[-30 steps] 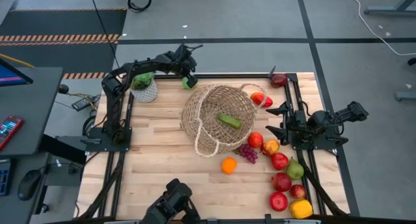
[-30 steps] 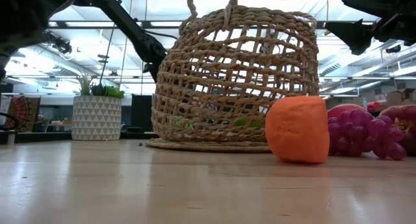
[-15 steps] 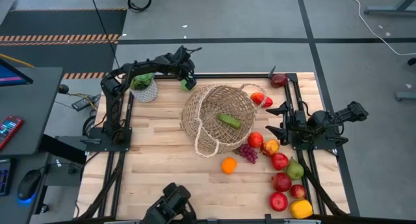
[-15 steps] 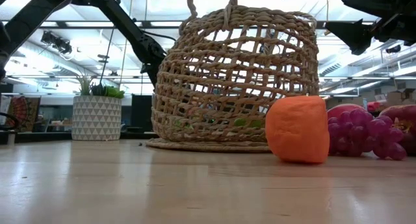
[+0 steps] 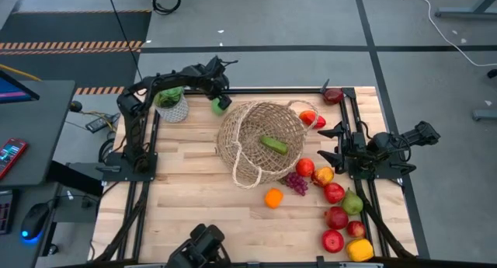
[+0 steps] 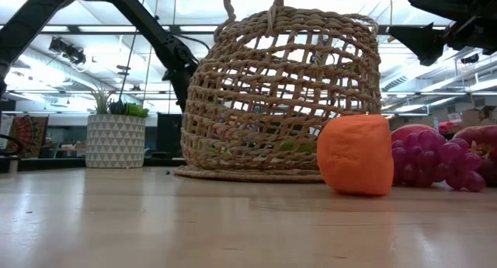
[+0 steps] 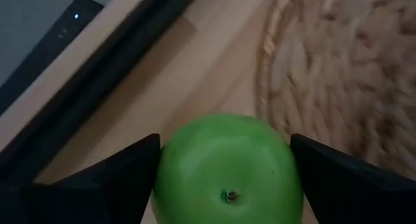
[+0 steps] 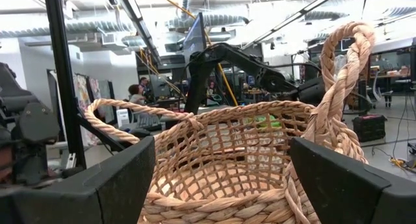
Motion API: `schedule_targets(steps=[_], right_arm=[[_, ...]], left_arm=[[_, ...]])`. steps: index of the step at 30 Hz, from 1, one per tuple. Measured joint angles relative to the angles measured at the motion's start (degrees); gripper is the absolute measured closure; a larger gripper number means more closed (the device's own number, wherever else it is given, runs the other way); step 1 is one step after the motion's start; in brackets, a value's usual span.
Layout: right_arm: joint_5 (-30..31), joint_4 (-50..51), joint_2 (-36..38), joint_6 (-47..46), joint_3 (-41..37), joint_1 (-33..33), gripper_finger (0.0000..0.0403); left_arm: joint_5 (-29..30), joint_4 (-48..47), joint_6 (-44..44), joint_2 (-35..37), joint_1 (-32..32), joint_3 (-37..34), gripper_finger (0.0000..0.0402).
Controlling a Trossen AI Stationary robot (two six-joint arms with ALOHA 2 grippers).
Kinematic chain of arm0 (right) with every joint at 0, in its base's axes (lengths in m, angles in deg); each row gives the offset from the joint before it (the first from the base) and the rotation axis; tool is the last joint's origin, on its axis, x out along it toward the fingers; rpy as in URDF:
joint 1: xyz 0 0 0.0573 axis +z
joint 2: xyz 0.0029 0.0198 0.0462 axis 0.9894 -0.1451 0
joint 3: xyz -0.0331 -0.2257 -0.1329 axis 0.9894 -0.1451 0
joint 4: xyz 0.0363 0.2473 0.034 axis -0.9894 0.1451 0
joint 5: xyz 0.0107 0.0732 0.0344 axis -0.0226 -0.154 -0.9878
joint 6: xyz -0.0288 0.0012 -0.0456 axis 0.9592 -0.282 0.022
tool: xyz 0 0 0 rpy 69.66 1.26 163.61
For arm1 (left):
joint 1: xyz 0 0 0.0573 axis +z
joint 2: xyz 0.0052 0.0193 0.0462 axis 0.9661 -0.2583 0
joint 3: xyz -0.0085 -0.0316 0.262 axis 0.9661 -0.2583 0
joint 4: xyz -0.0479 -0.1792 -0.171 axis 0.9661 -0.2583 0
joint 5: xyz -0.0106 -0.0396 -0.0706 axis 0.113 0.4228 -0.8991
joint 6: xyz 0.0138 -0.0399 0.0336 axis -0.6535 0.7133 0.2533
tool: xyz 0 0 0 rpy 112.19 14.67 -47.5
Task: Build produce basket
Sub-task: Put the green apple into the woven basket
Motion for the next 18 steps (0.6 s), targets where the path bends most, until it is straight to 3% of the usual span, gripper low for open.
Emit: schedule_targets(steps=[10,18], right_arm=[[-0.01,-0.04,0.01,0.01,0.00,0.01,0.0043],[-0.02,0.00,0.00,0.00,0.00,0.02,0.0043]], left_arm=[[-0.55,-12.33,4.55,7.99,-1.13,0.17,0.0065],[-0.55,-15.47,11.44,16.69,-3.22,0.20,0.0065]])
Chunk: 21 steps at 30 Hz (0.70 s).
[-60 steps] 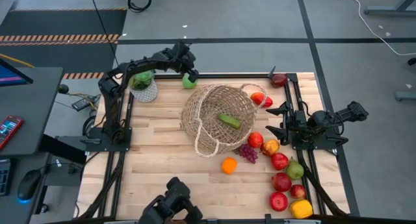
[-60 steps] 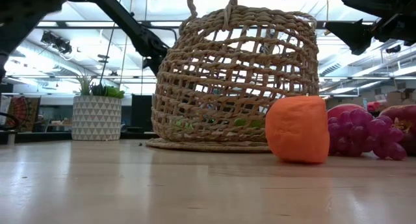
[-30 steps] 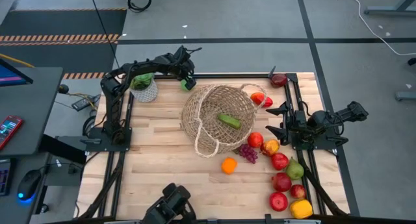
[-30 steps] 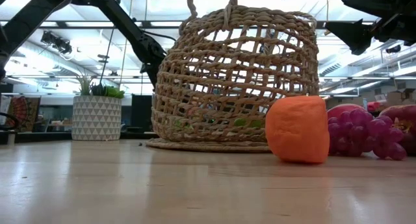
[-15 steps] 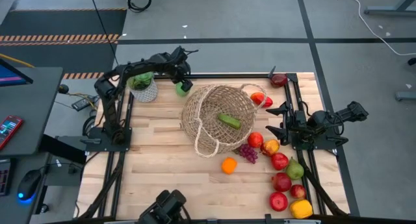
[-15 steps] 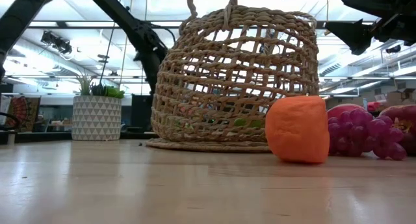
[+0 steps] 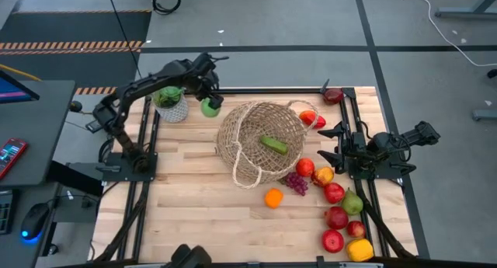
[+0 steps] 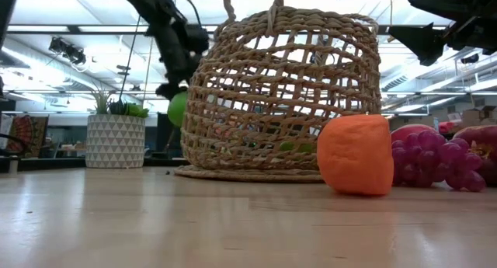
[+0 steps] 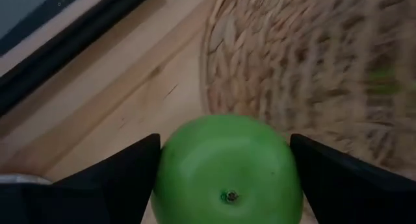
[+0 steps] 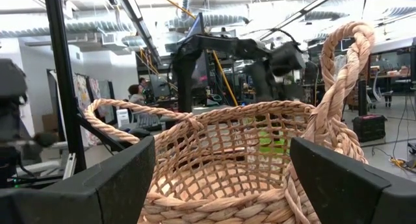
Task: Build produce basket
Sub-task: Put the green apple into the woven basket
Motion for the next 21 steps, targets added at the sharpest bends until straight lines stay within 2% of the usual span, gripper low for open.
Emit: schedule_targets(steps=[15,21], right_arm=[[0.01,-0.02,0.00,0.02,0.00,0.00,0.0043],[0.00,-0.02,0.02,0.01,-0.01,-0.01,0.0043]], left_arm=[[-0.08,1.40,18.80,17.20,-9.27,0.07,0.0065],[-0.96,9.13,26.65,22.00,-10.70,0.09,0.0065]])
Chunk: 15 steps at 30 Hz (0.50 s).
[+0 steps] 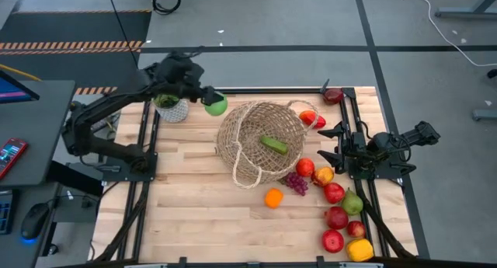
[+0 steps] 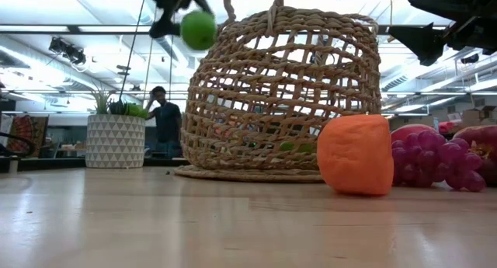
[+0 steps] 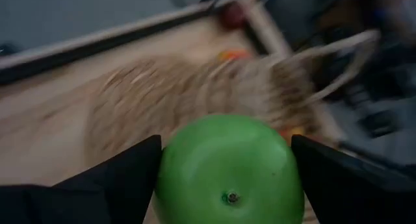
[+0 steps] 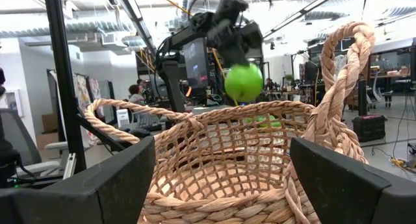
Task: Build produce basket
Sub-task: Put the green apple into the woven basket
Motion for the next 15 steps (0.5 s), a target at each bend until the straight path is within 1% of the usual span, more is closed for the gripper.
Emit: schedule_targets(steps=[8,11,15], right_arm=[[0.00,0.00,0.00,-0.01,0.00,0.01,0.0043],[0.01,0.00,-0.01,0.00,0.01,0.00,0.0043],[0.02,0.00,-0.02,-0.01,0.01,0.01,0.0043]], left_arm=[[-4.03,17.17,9.07,4.56,0.02,0.07,0.0065],[-5.63,22.82,13.42,4.86,0.06,0.10,0.0065],[-7.95,29.59,16.96,4.86,0.22,0.11,0.0065]])
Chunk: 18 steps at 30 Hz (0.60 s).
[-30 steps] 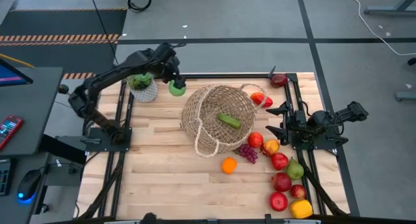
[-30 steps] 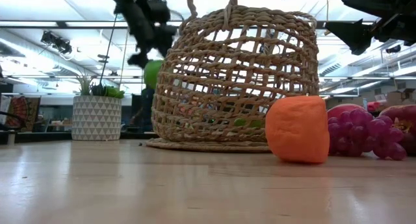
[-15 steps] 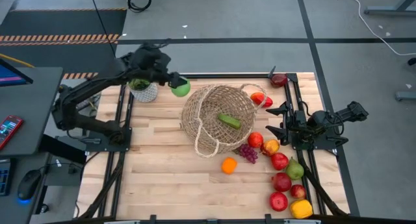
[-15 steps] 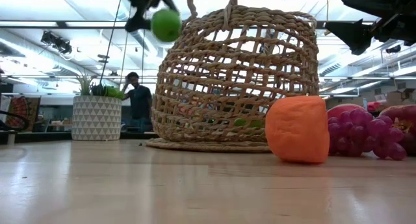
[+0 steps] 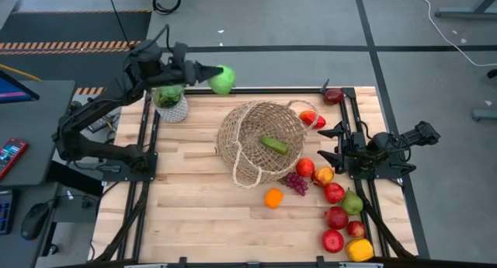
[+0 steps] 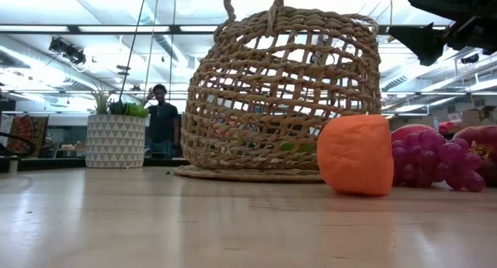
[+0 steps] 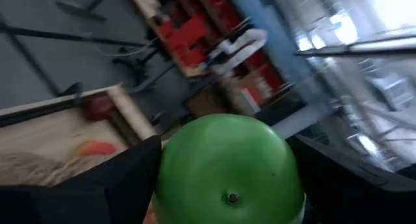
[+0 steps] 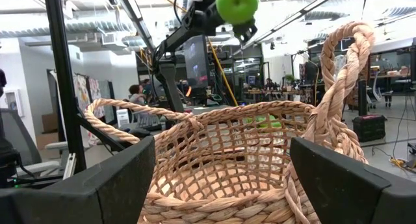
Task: Build produce basket
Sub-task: Put the green apple into the woven basket
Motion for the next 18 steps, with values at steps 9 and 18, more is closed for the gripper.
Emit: schedule_targets(steps=[9,18], right_arm=[[-0.01,0.00,0.01,0.01,-0.01,-0.01,0.0043],[-0.01,0.00,0.01,0.00,0.00,-0.01,0.0043]], left_arm=[[-0.70,0.33,-0.97,-0.04,0.00,7.89,0.0065],[-6.29,-2.03,-5.69,-0.02,1.20,18.33,0.0065]])
